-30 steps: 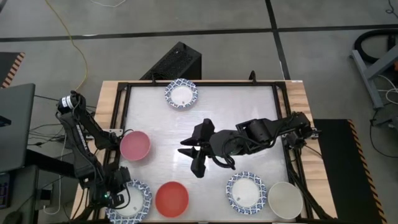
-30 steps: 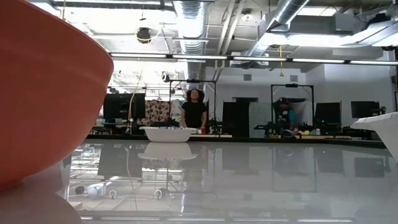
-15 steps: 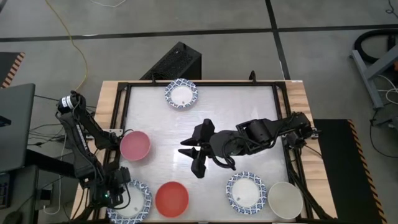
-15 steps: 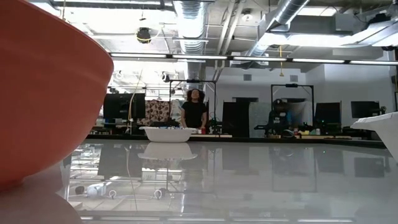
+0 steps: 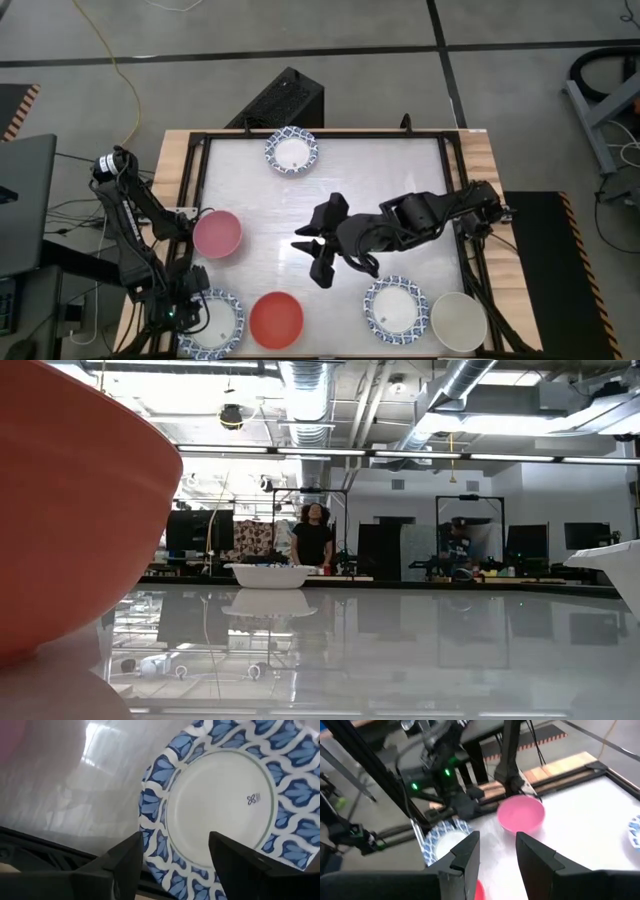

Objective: Nest bowls inside each other by size order
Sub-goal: Stack the white bowl onto the stacked white bowls

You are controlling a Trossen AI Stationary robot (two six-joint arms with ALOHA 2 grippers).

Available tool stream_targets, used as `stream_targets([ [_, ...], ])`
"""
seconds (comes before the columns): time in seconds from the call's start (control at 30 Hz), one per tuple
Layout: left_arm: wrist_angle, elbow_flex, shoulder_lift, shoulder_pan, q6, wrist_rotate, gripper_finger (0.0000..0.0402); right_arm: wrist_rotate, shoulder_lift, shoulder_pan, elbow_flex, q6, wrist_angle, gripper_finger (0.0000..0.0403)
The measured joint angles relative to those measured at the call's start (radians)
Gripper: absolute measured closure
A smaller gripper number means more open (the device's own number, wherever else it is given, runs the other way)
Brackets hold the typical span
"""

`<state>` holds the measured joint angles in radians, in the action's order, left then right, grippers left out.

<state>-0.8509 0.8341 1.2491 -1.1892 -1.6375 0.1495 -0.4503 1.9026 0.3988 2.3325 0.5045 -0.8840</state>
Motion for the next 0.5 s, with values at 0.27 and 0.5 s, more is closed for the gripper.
stream_targets([
  [0.27, 0.004, 0.031, -0.031, 0.045, -0.007, 0.130, 0.0187, -0.093, -0.001, 0.000, 0.000, 0.026, -0.100, 0.0255],
  [0.5, 0.001, 0.124, -0.134, 0.175, 0.158, 0.337, 0.0188, -0.115, -0.035, -0.003, 0.000, 0.061, -0.138, 0.0255],
])
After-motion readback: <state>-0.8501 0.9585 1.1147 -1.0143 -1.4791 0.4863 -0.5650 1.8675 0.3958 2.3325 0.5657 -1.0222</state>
